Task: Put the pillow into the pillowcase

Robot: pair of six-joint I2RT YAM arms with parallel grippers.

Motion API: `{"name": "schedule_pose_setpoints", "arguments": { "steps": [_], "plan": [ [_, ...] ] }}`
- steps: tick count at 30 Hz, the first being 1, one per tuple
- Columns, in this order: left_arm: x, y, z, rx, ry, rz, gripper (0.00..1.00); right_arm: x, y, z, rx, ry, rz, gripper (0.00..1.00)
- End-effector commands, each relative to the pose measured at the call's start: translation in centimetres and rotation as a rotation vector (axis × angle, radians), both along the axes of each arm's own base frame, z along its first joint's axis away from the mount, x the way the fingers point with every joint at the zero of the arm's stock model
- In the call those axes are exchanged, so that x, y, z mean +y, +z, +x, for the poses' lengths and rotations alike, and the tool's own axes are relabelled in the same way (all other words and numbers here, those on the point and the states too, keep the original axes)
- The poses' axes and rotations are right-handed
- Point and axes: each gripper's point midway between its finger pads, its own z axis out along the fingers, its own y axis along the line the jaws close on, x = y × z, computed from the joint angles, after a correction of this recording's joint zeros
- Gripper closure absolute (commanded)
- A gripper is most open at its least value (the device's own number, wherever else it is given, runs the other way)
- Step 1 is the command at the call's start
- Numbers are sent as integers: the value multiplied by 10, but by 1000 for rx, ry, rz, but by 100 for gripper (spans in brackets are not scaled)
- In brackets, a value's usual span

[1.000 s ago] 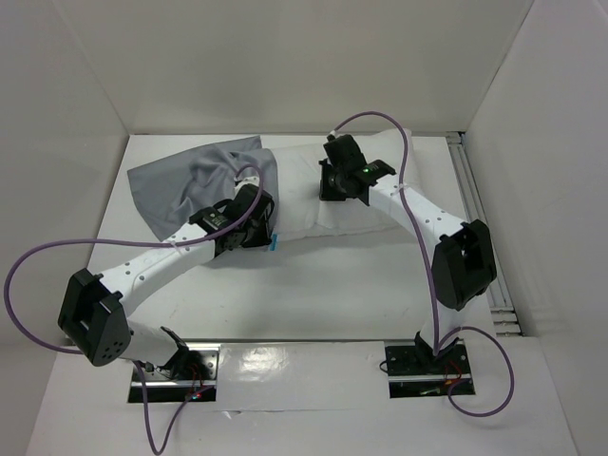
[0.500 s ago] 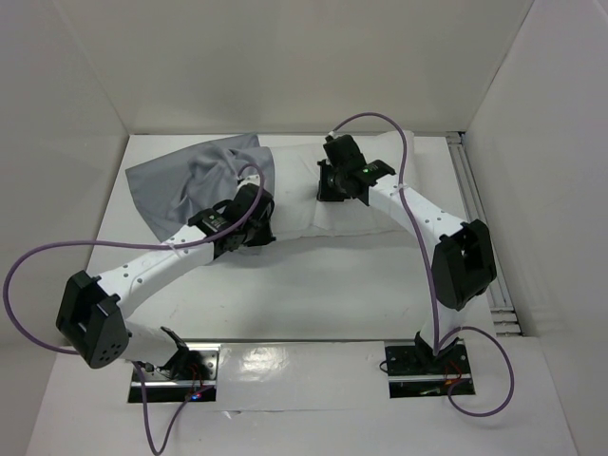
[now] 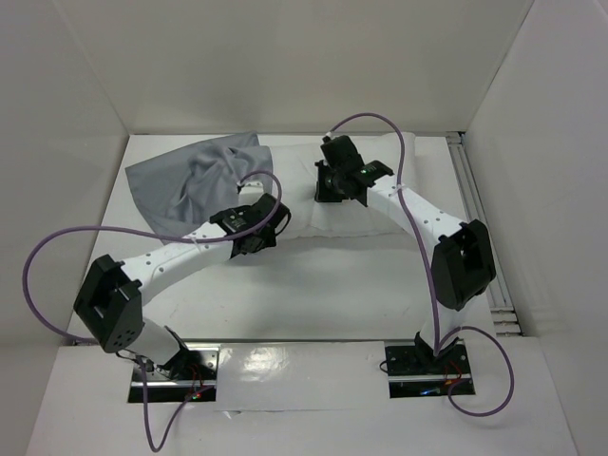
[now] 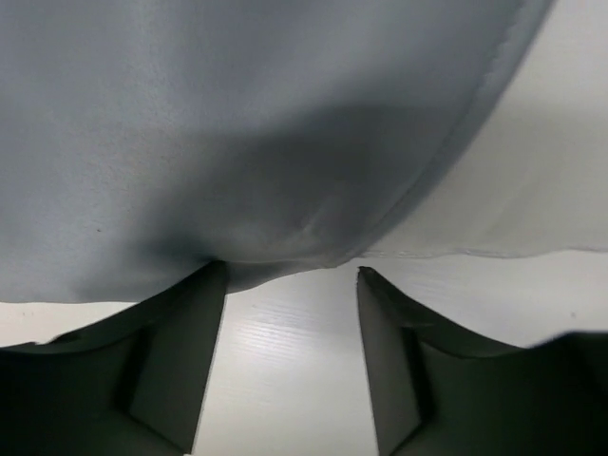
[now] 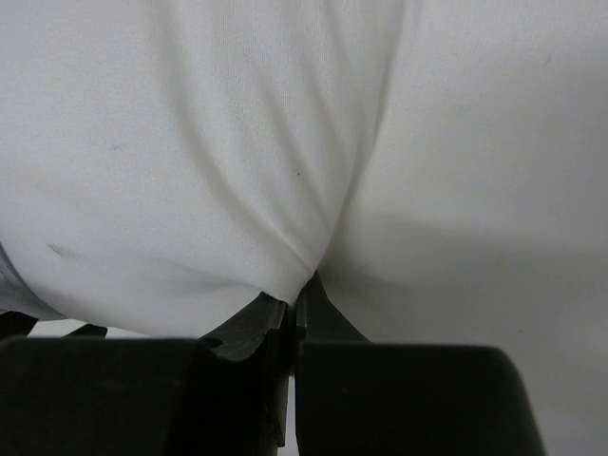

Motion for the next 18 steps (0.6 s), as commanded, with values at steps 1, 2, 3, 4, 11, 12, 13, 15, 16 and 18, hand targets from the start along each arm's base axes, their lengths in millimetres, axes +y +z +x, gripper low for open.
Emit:
{"name": "schedule_pose_setpoints", "arguments": {
  "steps": [1,2,3,4,11,12,13,15,16,18],
  "plan": [
    [8,6,9,-37,63,49,34,20,17,9,-40,6,68,100],
    [7,6,11,-37,63,49,38,20,17,9,-40,6,68,100],
    [8,7,12,-38,68,63,43,19,16,7,-33,6,63,100],
    [8,3,12,-28,68,73,47,19,16,7,-32,6,63,100],
    [-7,18,12,-26,34,15,100,20,12,5,-21,13,64,100],
    [-13,23,14,-34,18,-8,100,21,14,7,-31,13,70,100],
    [-25,24,16,-30,-28,-48,100,24,16,7,-32,17,90,100],
    [-50,42,22,-64,-94,-126,100,27,15,6,-24,21,104,100],
    [-73,49,18,-56,-175,-195,100,30,17,6,-27,23,125,100],
    [-124,78,20,-111,-357,-338,100,34,13,6,-15,28,143,100]
  ]
}}
